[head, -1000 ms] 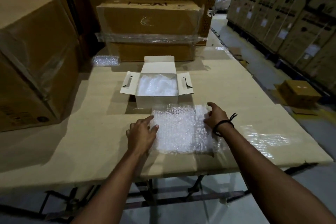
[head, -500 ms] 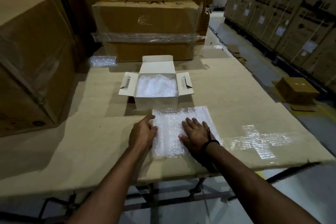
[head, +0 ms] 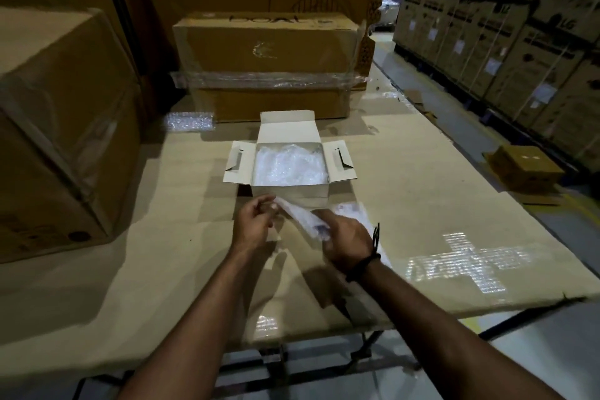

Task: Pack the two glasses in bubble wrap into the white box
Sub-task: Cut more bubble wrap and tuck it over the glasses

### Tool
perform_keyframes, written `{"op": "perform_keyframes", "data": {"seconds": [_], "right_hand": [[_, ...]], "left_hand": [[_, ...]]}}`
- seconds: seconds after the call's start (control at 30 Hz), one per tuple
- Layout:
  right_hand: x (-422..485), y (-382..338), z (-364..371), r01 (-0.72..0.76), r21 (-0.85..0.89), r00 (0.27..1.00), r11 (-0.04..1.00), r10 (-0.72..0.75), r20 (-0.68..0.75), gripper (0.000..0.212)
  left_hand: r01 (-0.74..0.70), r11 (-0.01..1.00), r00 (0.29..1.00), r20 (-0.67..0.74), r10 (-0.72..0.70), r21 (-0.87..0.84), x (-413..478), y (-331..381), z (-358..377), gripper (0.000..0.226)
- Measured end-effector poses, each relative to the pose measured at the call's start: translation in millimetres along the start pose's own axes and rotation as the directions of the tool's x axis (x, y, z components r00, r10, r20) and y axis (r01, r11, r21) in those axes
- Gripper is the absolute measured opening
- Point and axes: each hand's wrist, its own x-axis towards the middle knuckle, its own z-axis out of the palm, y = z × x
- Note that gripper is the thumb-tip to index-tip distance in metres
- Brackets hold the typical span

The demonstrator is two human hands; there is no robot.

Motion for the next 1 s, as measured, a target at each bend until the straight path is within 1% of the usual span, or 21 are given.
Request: {"op": "perform_keyframes", "data": {"seconds": [0.03, 0.07, 0.1, 0.17, 0.2, 0.27, 0.33, 0.4, 0.47, 0.53, 0.57, 0.63, 0.67, 0.7, 0.77, 0.83, 0.9, 0.93, 0.97, 1.0], "right_hand": [[8.1, -0.9, -5.5, -0.005, 0.097, 1.000, 0.995, 0.002, 0.031, 0.045], [17.1, -5.0, -12.5, -0.026, 0.230, 0.998, 0.973, 0.012, 0.060, 0.038], [25.1, -9.0, -18.1, -0.061, 0.374, 0.995, 0.925, 0.025, 0.101, 0.030], [40.4, -15.7, -30.3, -0.122, 0.571, 0.986, 0.812, 0.032, 0.165, 0.013], [46.8, -18.3, -36.1, -0.140, 0.615, 0.984, 0.776, 0.040, 0.173, 0.010], [55.9, -23.0, -45.3, -0.162, 0.667, 0.979, 0.728, 0.033, 0.202, 0.011], [62.9, -24.4, -49.5, -0.215, 0.734, 0.968, 0.645, 0.040, 0.249, 0.012], [70.6, -24.9, -51.1, -0.287, 0.768, 0.956, 0.572, 0.117, 0.270, 0.015], [79.1, -24.7, -49.8, -0.377, 0.774, 0.925, 0.509, 0.248, 0.287, 0.014], [83.6, -19.1, -43.9, -0.430, 0.783, 0.884, 0.450, 0.386, 0.264, 0.007], [85.7, -17.0, -42.3, -0.431, 0.786, 0.868, 0.443, 0.440, 0.229, 0.008], [89.1, -12.2, -40.7, -0.422, 0.771, 0.844, 0.477, 0.516, 0.142, 0.025], [91.9, -11.1, -41.3, -0.409, 0.762, 0.842, 0.502, 0.530, 0.102, 0.028], [95.5, -10.2, -42.6, -0.396, 0.764, 0.843, 0.510, 0.532, 0.082, 0.024], [105.6, -8.8, -47.5, -0.374, 0.788, 0.850, 0.489, 0.520, 0.081, 0.014], [117.0, -7.3, -55.2, -0.362, 0.818, 0.868, 0.448, 0.481, 0.121, 0.009], [130.1, -5.7, -62.5, -0.353, 0.862, 0.888, 0.364, 0.421, 0.186, 0.010], [138.1, -3.3, -64.0, -0.356, 0.861, 0.893, 0.363, 0.404, 0.199, 0.012], [145.4, -1.1, -63.7, -0.363, 0.835, 0.895, 0.413, 0.405, 0.189, 0.014], [154.3, 2.8, -62.0, -0.381, 0.785, 0.892, 0.489, 0.416, 0.174, 0.016]], "left_hand": [[0.027, 0.998, 1.000, 0.016, -0.026, -0.052, -0.4, 1.3, -2.7, 0.033], [0.044, 0.995, 0.998, 0.039, -0.040, -0.091, 1.5, 2.3, -6.1, 0.040], [0.041, 0.992, 0.997, 0.066, -0.033, -0.118, 4.1, 2.9, -10.1, 0.046], [0.025, 0.989, 0.994, 0.109, -0.009, -0.145, 14.8, 1.9, -20.9, 0.054], [0.016, 0.987, 0.993, 0.118, 0.003, -0.161, 19.7, 3.4, -27.8, 0.052], [0.005, 0.979, 0.989, 0.147, 0.026, -0.203, 26.8, 9.9, -42.4, 0.043], [0.014, 0.969, 0.979, 0.200, 0.038, -0.248, 33.4, 16.4, -52.6, 0.035], [0.013, 0.956, 0.969, 0.238, 0.060, -0.294, 39.4, 27.0, -58.7, 0.019], [-0.043, 0.960, 0.967, 0.229, 0.109, -0.278, 48.4, 36.4, -60.2, 0.005], [-0.089, 0.972, 0.976, 0.175, 0.129, -0.219, 57.0, 43.3, -58.3, 0.008], [-0.116, 0.977, 0.981, 0.136, 0.142, -0.181, 60.9, 45.9, -56.9, 0.009], [-0.156, 0.982, 0.982, 0.088, 0.166, -0.110, 66.8, 48.6, -53.5, 0.010], [-0.166, 0.982, 0.982, 0.078, 0.173, -0.086, 69.2, 51.1, -51.8, 0.010], [-0.173, 0.982, 0.981, 0.071, 0.178, -0.070, 71.0, 53.9, -50.5, 0.010], [-0.179, 0.982, 0.981, 0.065, 0.183, -0.067, 74.8, 59.3, -48.8, 0.010], [-0.131, 0.979, 0.986, 0.084, 0.146, -0.159, 79.4, 69.3, -49.0, 0.011], [-0.095, 0.963, 0.987, 0.103, 0.124, -0.254, 89.1, 77.8, -50.1, 0.012], [-0.107, 0.965, 0.988, 0.086, 0.131, -0.241, 97.0, 78.6, -49.4, 0.013], [-0.137, 0.976, 0.988, 0.052, 0.148, -0.171, 106.2, 77.4, -47.8, 0.014], [-0.173, 0.983, 0.985, 0.016, 0.174, -0.064, 117.0, 74.4, -44.6, 0.014]]}}
